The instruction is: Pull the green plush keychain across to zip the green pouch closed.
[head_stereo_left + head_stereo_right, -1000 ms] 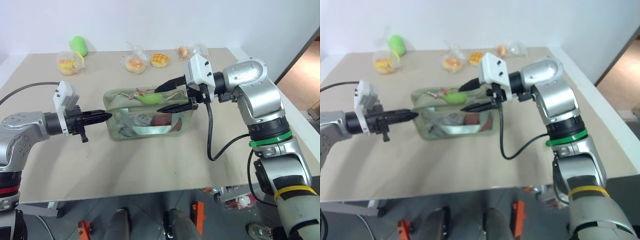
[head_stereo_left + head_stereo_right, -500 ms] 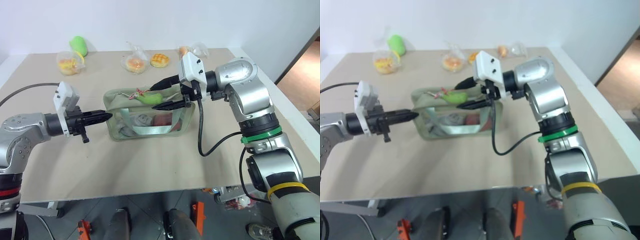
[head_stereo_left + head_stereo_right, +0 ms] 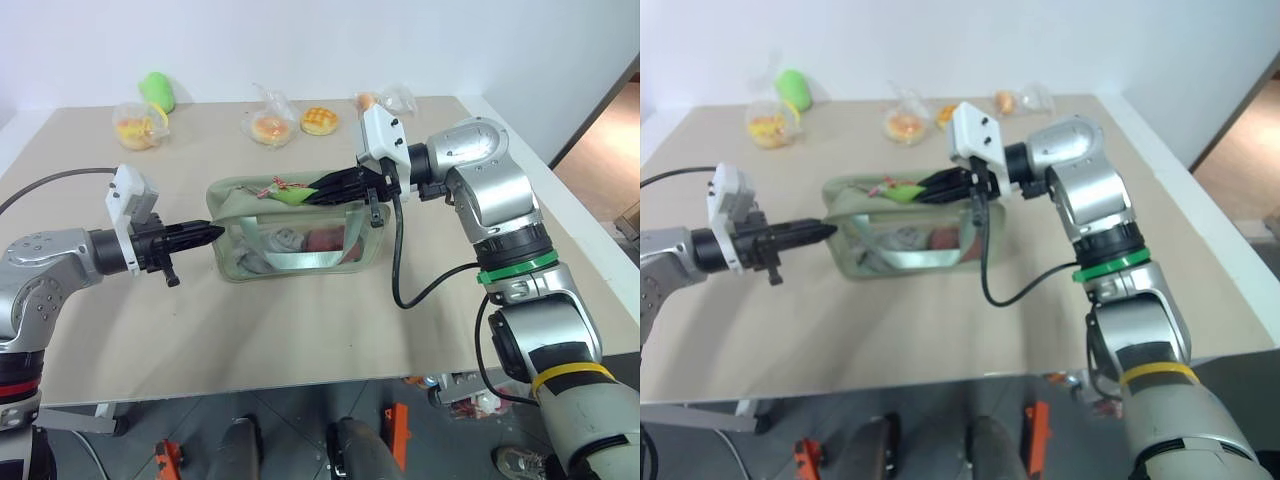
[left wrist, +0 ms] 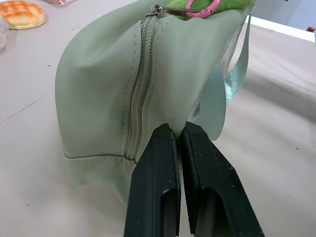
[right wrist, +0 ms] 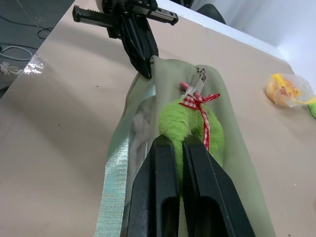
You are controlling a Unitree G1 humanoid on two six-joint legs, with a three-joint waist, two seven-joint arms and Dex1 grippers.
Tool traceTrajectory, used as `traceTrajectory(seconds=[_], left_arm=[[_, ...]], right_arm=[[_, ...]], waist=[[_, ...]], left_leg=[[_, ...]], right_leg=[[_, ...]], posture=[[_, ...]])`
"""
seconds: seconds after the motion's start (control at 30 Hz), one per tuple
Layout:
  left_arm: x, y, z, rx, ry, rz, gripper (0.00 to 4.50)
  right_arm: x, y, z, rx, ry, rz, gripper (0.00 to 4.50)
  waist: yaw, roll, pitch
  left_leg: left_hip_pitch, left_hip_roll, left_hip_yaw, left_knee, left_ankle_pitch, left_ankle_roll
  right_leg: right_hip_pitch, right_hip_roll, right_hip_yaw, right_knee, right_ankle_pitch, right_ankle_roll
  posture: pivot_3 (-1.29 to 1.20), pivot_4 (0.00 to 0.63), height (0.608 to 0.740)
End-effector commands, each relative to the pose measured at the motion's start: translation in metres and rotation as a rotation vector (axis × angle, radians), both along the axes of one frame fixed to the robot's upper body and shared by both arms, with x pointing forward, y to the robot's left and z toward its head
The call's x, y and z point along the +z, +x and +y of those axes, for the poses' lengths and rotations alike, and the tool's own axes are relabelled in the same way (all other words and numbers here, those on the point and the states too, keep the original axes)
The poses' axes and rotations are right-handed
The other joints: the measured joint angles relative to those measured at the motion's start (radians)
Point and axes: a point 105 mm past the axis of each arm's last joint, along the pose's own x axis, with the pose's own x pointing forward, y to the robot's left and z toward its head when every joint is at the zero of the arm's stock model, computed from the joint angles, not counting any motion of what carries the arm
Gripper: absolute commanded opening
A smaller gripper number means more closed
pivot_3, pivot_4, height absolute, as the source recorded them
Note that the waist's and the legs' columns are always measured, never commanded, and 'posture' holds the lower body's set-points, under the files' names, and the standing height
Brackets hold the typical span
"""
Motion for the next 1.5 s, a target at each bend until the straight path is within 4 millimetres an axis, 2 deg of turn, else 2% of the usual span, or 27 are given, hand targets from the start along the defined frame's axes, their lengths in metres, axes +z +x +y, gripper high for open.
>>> traceTrajectory(seconds=[0.03,0.17,0.23,0.33,0.53,0.67,0.8,1.0,1.1,1.27,1.37,1.5], left_arm=[[0.009,-0.004,-0.001,-0.01,-0.008,-0.037,0.0],[0.008,-0.003,-0.002,-0.014,-0.01,-0.033,0.0],[0.007,-0.002,-0.003,-0.016,-0.012,-0.03,0.0],[0.006,-0.001,-0.004,-0.023,-0.014,-0.027,0.0],[0.007,0.001,-0.006,-0.034,-0.015,-0.027,0.0],[0.008,0.002,-0.006,-0.037,-0.014,-0.027,0.0],[0.008,0.001,-0.005,-0.037,-0.011,-0.025,0.0],[0.007,0.0,-0.005,-0.036,-0.009,-0.022,0.0],[0.008,0.0,-0.003,-0.033,-0.006,-0.024,0.0],[0.009,-0.001,-0.003,-0.032,-0.002,-0.024,0.0],[0.009,-0.001,-0.003,-0.03,-0.001,-0.022,0.0],[0.008,-0.001,-0.003,-0.029,-0.001,-0.021,0.0]], right_arm=[[0.044,-0.003,-0.013,-0.014,0.077,-0.065,0.05],[0.069,-0.005,-0.038,-0.052,0.104,-0.091,0.05],[0.075,-0.005,-0.049,-0.079,0.094,-0.113,0.05],[0.074,-0.007,-0.068,-0.113,0.032,-0.152,0.05],[0.074,-0.012,-0.09,-0.157,-0.076,-0.236,0.05],[0.062,-0.006,-0.107,-0.229,-0.255,-0.367,0.05],[0.042,0.01,-0.138,-0.344,-0.531,-0.53,0.05],[0.034,0.021,-0.149,-0.398,-0.591,-0.589,0.05],[0.022,0.028,-0.157,-0.42,-0.652,-0.601,0.05],[0.009,0.029,-0.168,-0.432,-0.719,-0.586,0.05],[0.001,0.028,-0.183,-0.459,-0.792,-0.559,0.05],[-0.022,0.029,-0.175,-0.416,-0.786,-0.528,0.05]], waist=[[0.0,0.0,0.0],[0.005,0.0,0.0],[0.005,0.0,0.0],[0.005,0.0,0.0],[0.006,0.0,0.0],[0.01,0.0,0.0],[0.01,0.0,0.0],[0.01,0.0,0.0],[0.01,0.0,0.0],[0.01,0.0,0.0],[0.011,0.0,0.0],[0.011,0.0,0.0]], left_leg=[[0.0,0.0,0.0,0.0,0.0,0.0],[0.0,0.0,0.0,0.0,0.0,0.0],[0.0,0.0,0.0,-0.001,0.0,0.0],[0.0,0.0,0.0,-0.001,0.0,0.0],[0.0,0.0,0.001,-0.001,0.0,0.0],[0.0,0.0,0.001,-0.001,0.0,0.0],[0.0,-0.001,0.002,-0.001,0.0,0.0],[0.0,0.0,0.003,-0.001,0.0,0.0],[0.0,-0.001,0.003,-0.001,0.0,0.0],[0.0,-0.001,0.003,-0.001,0.0,0.0],[0.0,-0.001,0.003,-0.001,0.0,0.0],[0.0,-0.001,0.003,-0.001,0.0,0.0]], right_leg=[[0.0,0.0,0.0,0.0,0.0,0.0],[0.0,0.0,0.0,-0.001,0.0,0.0],[0.0,-0.001,0.0,-0.001,-0.001,0.0],[0.0,0.0,0.0,-0.001,-0.001,-0.001],[-0.001,0.0,0.0,-0.001,-0.001,-0.001],[-0.001,-0.001,0.0,-0.001,-0.002,-0.001],[-0.001,-0.001,0.001,-0.002,-0.003,-0.004],[-0.001,-0.001,0.001,-0.001,-0.003,-0.004],[-0.001,-0.001,0.002,-0.001,-0.003,-0.004],[-0.001,-0.001,0.002,-0.001,-0.003,-0.004],[-0.001,-0.001,0.002,-0.001,-0.003,-0.003],[-0.001,-0.001,0.002,-0.001,-0.003,-0.004]], posture=[[0.0,0.15,0.74],[0.0,0.15,0.74],[0.0,0.15,0.74],[0.0,0.15,0.74],[0.0,0.15,0.74],[0.0,0.15,0.74],[0.0,0.15,0.74],[0.0,0.15,0.74],[0.0,0.15,0.74],[0.0,0.15,0.74],[0.0,0.15,0.74],[0.0,0.15,0.74]])
